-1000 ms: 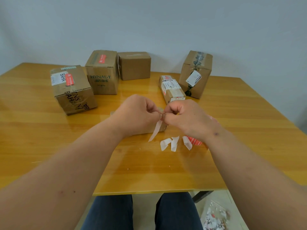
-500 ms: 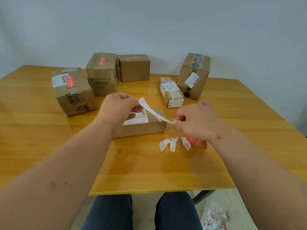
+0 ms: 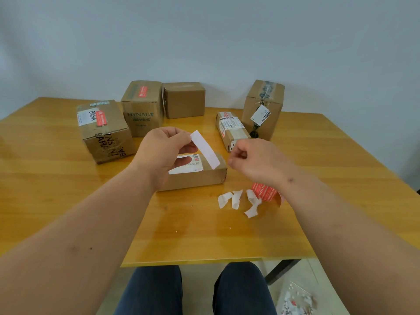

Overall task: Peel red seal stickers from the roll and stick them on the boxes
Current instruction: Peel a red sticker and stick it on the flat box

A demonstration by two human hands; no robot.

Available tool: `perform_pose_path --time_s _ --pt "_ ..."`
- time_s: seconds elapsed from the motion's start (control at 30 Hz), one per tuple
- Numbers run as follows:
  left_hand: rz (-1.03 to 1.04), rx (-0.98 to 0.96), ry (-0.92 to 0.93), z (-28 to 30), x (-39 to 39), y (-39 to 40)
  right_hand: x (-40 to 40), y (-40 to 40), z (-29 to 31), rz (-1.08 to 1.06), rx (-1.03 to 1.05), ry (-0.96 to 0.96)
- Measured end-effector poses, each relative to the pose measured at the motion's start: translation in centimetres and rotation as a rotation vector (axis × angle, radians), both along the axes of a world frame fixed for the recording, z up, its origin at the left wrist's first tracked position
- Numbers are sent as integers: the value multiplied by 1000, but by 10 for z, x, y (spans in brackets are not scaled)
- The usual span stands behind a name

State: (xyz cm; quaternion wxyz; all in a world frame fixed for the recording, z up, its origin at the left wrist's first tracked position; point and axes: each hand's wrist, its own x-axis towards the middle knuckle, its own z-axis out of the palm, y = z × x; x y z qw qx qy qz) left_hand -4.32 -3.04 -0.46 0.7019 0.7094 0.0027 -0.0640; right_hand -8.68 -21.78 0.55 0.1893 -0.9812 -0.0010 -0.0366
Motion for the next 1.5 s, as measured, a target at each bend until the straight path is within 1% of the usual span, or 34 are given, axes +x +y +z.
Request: perform_pose_path --time_s 0.1,0.17,0.23,0.3,0.37,0.43,0.53,0.63,0.67,0.73,0.77,0.83,0.9,1.07,1.27,1.37,1.5 --pt "-57 47 -34 0 0 0 3 12 -3 -72 485 124" --pt "-102 49 -66 0 -1 0 6 18 -3 -107 787 283" --pt "-142 26 -102 -2 -1 1 8 20 -3 -97 1051 423" --pt "-168 11 -137 -3 0 3 9 20 -1 -80 1197 484" --pt "-188 -2 -156 -5 1 7 10 19 1 -71 1251 484" --pt "-219 -39 -149 -7 1 10 10 17 1 -71 1267 456" --pt "-264 -155 -84 -6 0 15 10 14 -1 -66 1248 383" --pt "-231 -200 37 -5 1 17 12 13 -5 -70 1086 235" --pt "-217 -164 57 -5 2 17 13 13 -6 -58 994 182" --pt "-208 -21 26 -7 4 18 13 14 -6 -15 799 105" --pt "-209 36 4 -8 4 18 13 15 -6 4 732 84" --pt "-199 87 -11 -9 5 19 13 17 -6 31 664 57" --pt "-171 122 -22 -9 6 20 15 19 -6 35 643 42" --pt "-97 214 -64 -8 6 21 22 24 -9 -20 679 76" --pt "-45 244 -103 -1 15 27 35 32 -2 -101 679 42" --pt "-45 273 -88 0 20 28 41 35 0 -115 693 66" --pt "-49 311 -17 -5 26 28 49 43 -8 -134 642 104"
